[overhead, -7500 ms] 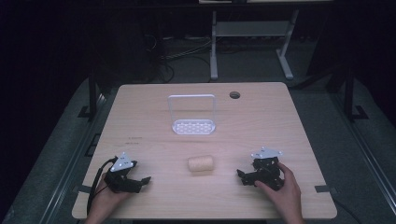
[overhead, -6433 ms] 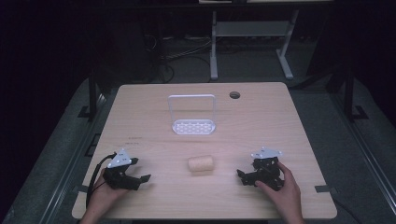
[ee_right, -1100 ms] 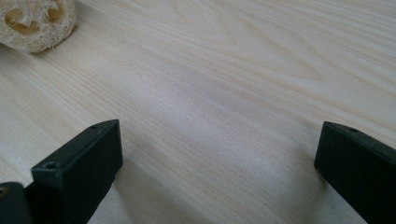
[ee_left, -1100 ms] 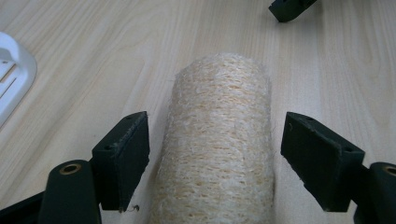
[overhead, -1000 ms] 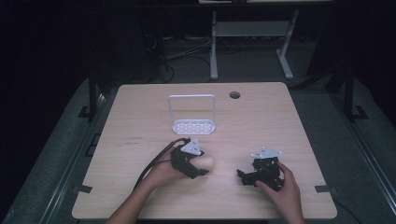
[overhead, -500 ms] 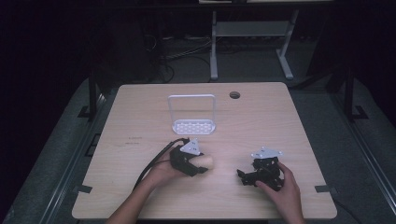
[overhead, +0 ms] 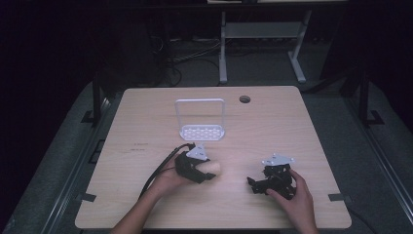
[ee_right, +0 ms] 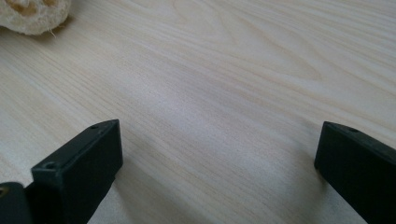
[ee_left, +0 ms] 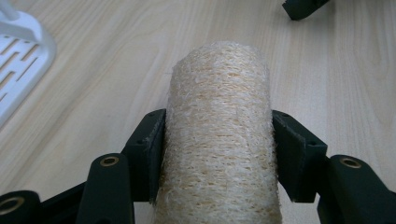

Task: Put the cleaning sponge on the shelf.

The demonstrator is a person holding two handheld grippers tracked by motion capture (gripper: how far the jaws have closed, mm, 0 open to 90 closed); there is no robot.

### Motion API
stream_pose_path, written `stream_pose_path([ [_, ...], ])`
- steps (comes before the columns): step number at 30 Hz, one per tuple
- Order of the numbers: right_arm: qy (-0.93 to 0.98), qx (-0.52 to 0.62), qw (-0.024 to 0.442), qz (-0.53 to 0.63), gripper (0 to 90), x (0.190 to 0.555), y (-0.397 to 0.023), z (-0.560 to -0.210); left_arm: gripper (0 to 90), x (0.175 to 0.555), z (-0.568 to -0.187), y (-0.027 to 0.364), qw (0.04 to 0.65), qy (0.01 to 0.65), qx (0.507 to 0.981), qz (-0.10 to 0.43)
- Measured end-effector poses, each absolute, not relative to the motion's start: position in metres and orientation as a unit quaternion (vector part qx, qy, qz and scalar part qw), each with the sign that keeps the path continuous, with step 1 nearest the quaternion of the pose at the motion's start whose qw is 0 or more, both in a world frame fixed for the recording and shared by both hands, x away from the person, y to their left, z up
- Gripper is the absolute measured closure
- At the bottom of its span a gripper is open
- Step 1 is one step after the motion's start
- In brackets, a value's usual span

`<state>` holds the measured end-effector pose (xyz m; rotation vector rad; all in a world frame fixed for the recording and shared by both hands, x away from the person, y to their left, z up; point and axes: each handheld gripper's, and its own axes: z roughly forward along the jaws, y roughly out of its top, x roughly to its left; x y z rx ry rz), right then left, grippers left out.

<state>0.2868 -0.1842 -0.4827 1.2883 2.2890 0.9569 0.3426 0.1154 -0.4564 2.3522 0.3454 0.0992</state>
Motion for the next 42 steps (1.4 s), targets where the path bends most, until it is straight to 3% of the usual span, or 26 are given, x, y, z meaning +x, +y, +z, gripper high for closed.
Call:
stream_pose_path([
  [29,0.806,0.454,0.171,0.338,0.5,0.287,-0.184,-0.483,41.6,0.356,-0.44,0.14,0.368,0.268,0.884,0.111],
  [42,0.806,0.454,0.171,0.338,0.6,0.287,-0.184,-0.483,41.6,0.367,-0.435,0.14,0.365,0.282,0.879,0.12],
])
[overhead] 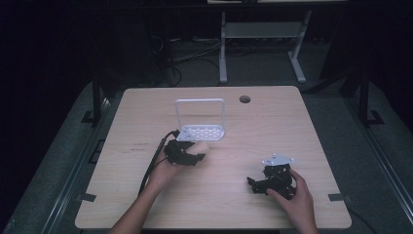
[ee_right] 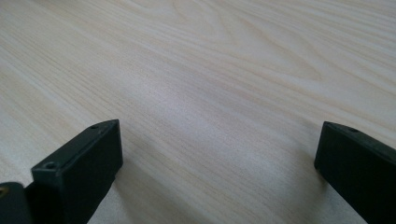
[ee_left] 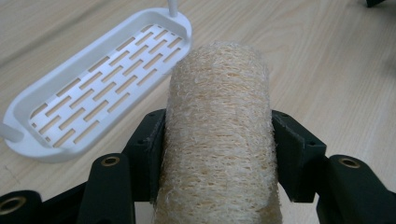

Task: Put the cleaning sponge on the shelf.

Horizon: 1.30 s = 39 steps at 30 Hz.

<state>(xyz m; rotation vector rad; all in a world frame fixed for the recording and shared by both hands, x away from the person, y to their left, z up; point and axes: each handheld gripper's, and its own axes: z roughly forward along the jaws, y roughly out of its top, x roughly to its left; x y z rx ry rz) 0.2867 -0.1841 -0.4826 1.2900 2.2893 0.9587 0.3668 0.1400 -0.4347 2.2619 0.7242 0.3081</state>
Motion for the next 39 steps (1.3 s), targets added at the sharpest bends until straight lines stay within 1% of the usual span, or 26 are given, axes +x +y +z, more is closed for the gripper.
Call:
stream_pose_path([
  [23,0.806,0.455,0.172,0.337,0.6,0.287,-0.184,-0.483,41.6,0.398,-0.431,0.137,0.361,0.306,0.871,0.132],
  [39,0.806,0.454,0.172,0.338,0.6,0.287,-0.184,-0.483,41.6,0.419,-0.432,0.123,0.359,0.307,0.869,0.144],
])
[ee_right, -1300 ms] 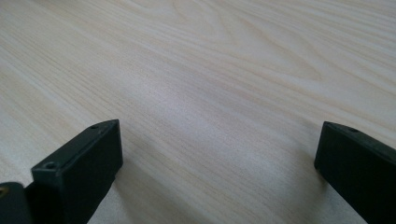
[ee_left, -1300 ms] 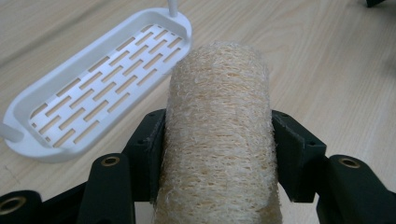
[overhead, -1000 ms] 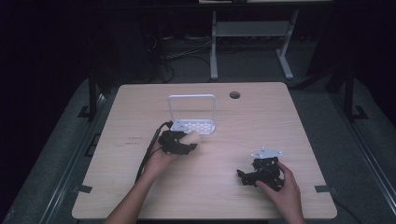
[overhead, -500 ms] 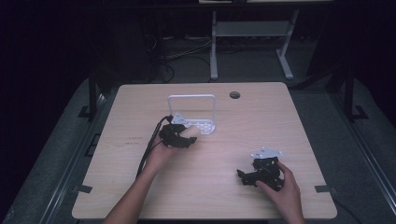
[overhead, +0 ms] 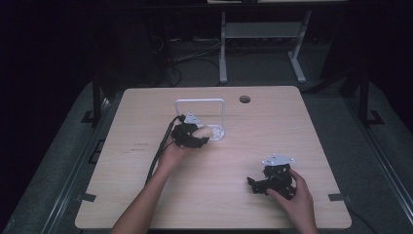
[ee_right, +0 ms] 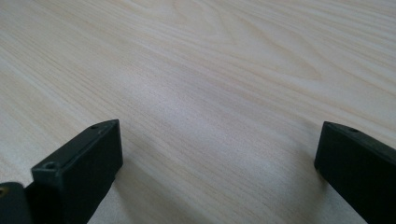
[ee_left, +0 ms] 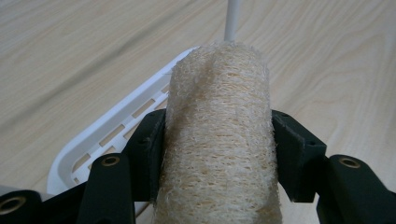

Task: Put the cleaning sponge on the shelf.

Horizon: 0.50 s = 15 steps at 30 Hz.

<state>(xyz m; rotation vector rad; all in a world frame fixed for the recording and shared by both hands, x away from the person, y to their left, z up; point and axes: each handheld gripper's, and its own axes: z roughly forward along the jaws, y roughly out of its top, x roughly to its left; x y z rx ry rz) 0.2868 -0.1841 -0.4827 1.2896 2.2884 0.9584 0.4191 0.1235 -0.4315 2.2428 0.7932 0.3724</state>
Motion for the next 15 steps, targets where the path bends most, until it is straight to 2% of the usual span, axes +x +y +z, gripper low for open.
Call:
stream_pose_path([
  [15,0.806,0.455,0.172,0.337,0.5,0.287,-0.184,-0.483,41.6,0.438,-0.439,0.105,0.356,0.315,0.868,0.144],
])
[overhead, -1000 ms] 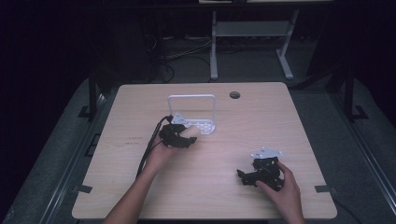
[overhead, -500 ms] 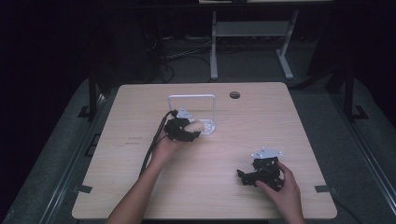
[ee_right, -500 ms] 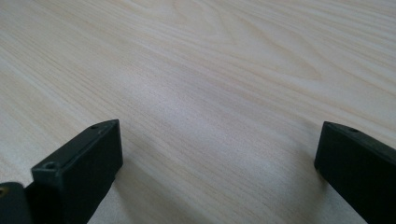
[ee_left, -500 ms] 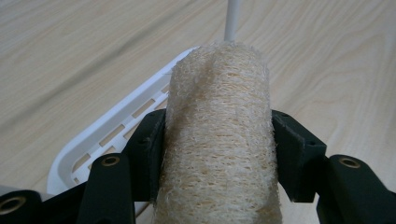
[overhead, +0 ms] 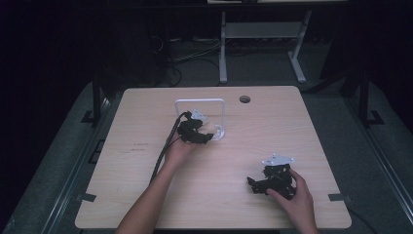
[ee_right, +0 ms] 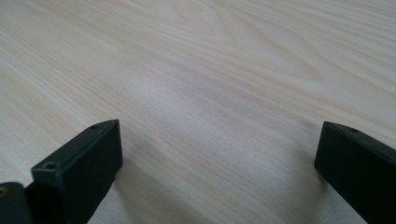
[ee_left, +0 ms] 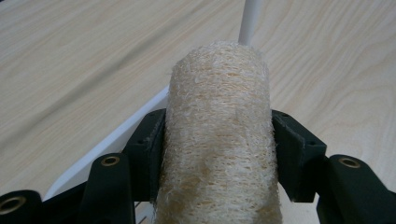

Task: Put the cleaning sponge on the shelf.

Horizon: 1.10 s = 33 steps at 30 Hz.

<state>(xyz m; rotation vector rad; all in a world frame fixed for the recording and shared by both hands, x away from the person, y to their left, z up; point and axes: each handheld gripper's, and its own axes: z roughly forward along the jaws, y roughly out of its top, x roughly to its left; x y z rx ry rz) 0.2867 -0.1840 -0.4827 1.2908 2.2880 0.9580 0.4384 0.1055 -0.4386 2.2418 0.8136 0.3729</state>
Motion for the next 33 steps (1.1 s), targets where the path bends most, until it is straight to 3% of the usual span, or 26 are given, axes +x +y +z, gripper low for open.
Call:
stream_pose_path([
  [26,0.806,0.455,0.172,0.338,0.5,0.287,-0.184,-0.483,41.0,0.453,-0.458,0.097,0.337,0.32,0.875,0.135],
  [33,0.806,0.455,0.172,0.338,0.6,0.287,-0.184,-0.483,34.6,0.452,-0.455,0.097,0.34,0.326,0.871,0.141],
])
